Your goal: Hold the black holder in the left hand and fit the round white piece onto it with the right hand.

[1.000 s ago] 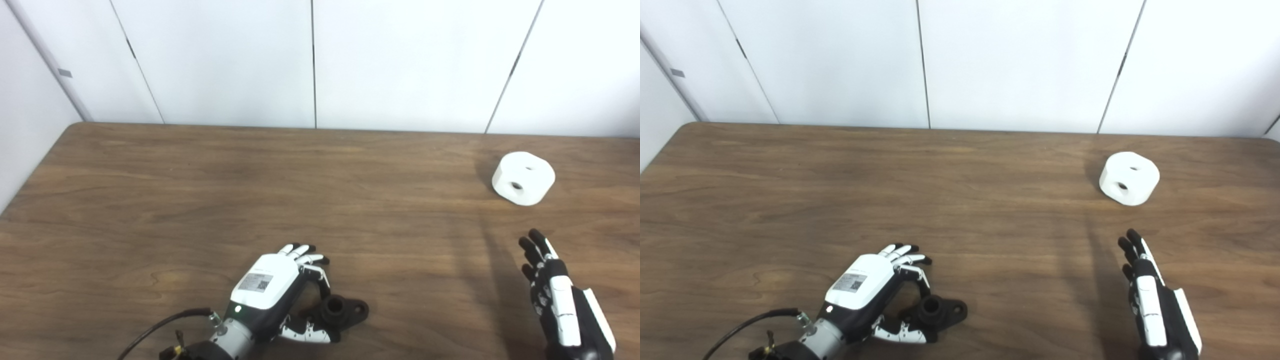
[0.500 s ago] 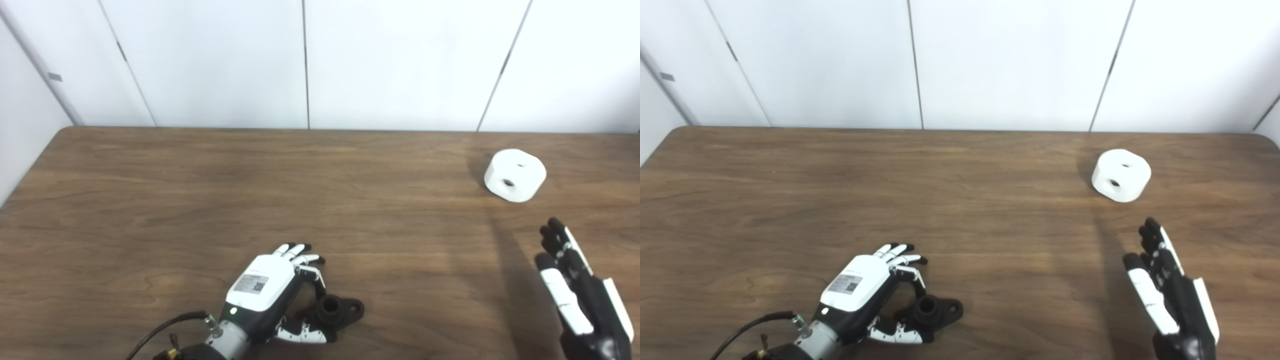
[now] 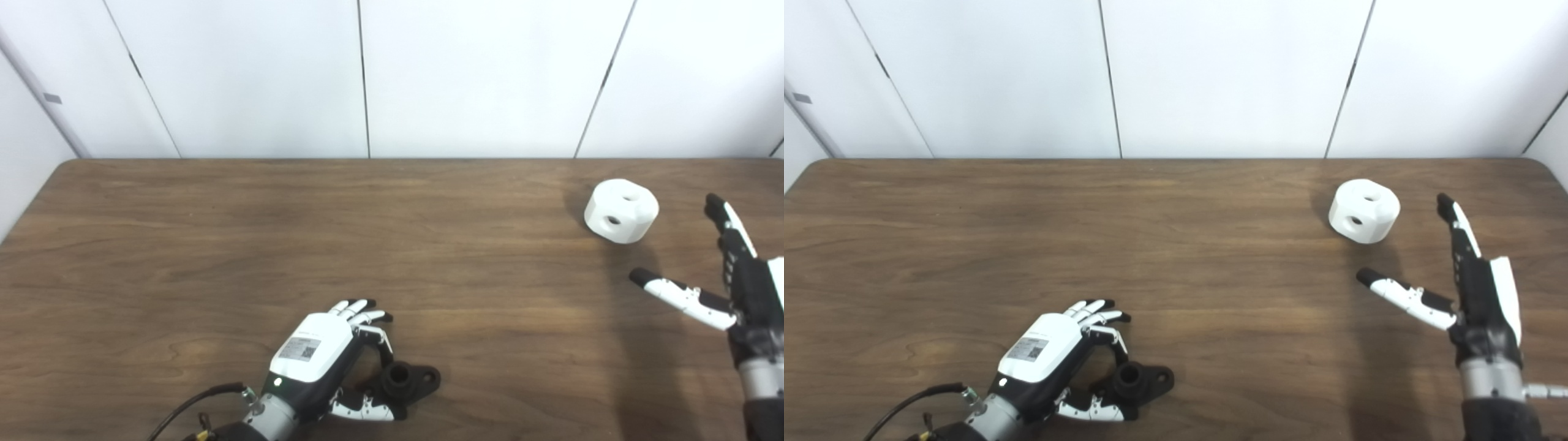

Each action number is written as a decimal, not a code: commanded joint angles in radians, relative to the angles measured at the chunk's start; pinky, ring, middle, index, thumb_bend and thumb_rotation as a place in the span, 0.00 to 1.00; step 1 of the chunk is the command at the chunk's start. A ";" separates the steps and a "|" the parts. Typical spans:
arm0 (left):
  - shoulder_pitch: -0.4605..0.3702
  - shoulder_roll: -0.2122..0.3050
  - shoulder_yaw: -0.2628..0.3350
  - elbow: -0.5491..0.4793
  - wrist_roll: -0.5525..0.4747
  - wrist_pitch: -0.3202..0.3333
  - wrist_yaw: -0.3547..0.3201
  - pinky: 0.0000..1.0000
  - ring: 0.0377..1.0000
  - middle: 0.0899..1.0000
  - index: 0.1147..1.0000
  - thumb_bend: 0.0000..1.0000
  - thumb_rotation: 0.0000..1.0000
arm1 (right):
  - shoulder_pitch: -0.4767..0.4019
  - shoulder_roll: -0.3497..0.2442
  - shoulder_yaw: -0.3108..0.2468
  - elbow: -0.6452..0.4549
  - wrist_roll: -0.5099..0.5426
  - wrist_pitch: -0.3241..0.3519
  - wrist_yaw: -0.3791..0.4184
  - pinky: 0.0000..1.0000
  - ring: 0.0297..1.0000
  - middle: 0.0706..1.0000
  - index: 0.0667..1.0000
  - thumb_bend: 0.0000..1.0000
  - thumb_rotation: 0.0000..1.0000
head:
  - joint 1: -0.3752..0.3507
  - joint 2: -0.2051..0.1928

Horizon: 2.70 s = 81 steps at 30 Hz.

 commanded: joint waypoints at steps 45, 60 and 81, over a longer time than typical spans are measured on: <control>0.050 0.073 0.032 0.177 -0.053 -0.091 0.082 0.94 0.93 0.83 0.42 0.51 0.06 | -0.477 -0.167 0.149 0.496 -0.243 0.077 0.150 0.95 1.00 0.98 0.93 0.84 0.25 | -0.256 -0.179; 0.045 0.096 0.047 0.233 -0.084 -0.156 0.148 0.92 0.92 0.83 0.42 0.51 0.05 | -0.510 -0.122 0.135 0.537 -0.389 0.077 0.242 1.00 1.00 0.97 0.92 0.86 0.29 | -0.372 -0.191; 0.047 0.103 0.052 0.251 -0.082 -0.183 0.171 0.90 0.91 0.82 0.42 0.51 0.05 | -0.522 -0.124 0.141 0.561 -0.434 0.076 0.276 1.00 0.99 0.93 0.83 0.85 0.32 | -0.387 -0.197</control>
